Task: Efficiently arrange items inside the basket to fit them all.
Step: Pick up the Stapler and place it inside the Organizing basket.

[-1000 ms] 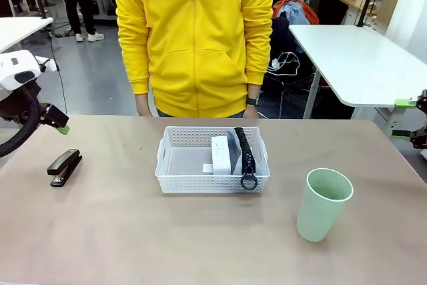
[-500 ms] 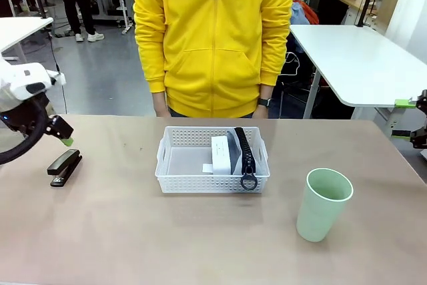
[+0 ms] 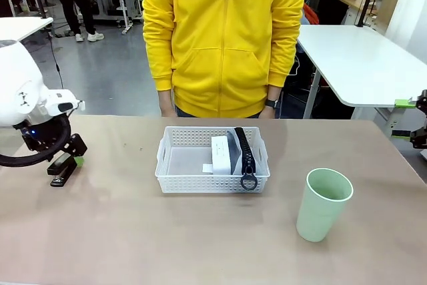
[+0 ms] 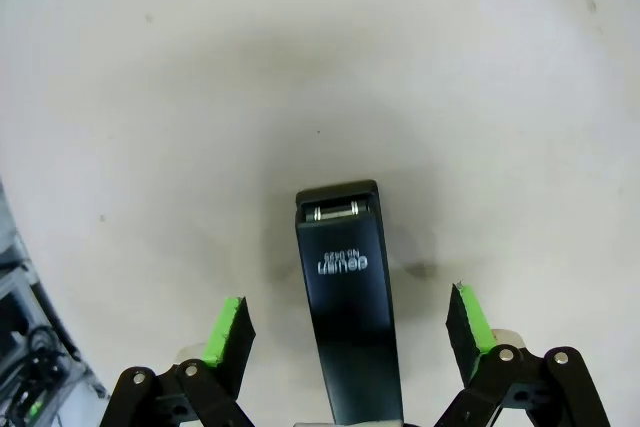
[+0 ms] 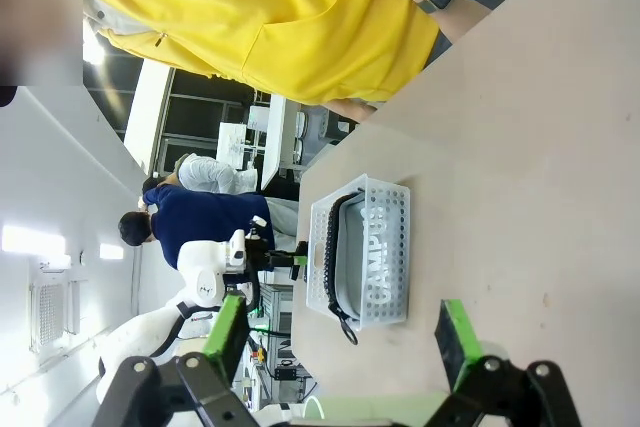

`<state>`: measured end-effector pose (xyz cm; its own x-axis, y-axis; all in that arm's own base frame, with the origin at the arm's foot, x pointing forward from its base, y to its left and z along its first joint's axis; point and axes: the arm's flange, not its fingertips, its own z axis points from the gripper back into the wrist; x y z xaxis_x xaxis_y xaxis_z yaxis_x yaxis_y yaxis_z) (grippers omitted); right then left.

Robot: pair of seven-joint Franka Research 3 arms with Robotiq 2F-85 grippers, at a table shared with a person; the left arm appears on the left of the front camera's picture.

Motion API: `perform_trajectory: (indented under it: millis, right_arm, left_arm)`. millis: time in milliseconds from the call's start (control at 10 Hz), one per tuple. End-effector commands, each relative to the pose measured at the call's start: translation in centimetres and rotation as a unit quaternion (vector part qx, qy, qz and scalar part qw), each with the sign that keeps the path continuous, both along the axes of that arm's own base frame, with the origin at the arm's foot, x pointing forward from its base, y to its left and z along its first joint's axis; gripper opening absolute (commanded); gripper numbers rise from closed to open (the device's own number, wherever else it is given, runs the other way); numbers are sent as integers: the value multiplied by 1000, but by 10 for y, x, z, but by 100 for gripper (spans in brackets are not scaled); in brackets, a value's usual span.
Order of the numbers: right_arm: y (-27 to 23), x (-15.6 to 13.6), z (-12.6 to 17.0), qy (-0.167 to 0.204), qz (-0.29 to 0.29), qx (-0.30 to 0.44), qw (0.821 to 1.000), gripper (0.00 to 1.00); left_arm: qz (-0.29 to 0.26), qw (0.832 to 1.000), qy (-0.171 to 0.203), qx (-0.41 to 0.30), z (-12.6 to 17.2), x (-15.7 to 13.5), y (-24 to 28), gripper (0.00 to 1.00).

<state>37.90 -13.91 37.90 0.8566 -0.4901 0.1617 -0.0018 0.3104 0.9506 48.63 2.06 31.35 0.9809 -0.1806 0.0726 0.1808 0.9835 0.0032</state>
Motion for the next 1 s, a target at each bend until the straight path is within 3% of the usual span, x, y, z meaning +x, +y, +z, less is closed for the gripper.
perform_trajectory:
  millis: [0, 600, 700, 800, 900]
  right_arm:
    - [-2, -2, 1, -3, 6, -1, 1000, 100]
    - [-2, -2, 1, -3, 6, -1, 1000, 100]
    - [-2, -2, 1, -3, 6, -1, 1000, 100]
    - [-2, -2, 1, -3, 6, -1, 1000, 100]
    - [-2, -2, 1, -3, 6, -1, 1000, 100]
  left_arm:
    - [4, 999, 34, 12, -2, 9, -1, 100]
    - [23, 999, 32, 19, -1, 8, -1, 100]
    - [19, 999, 29, 24, -2, 8, 0, 41]
    - [19, 999, 34, 28, -2, 8, 0, 42]
    - [21, 999, 36, 27, -3, 8, 0, 0]
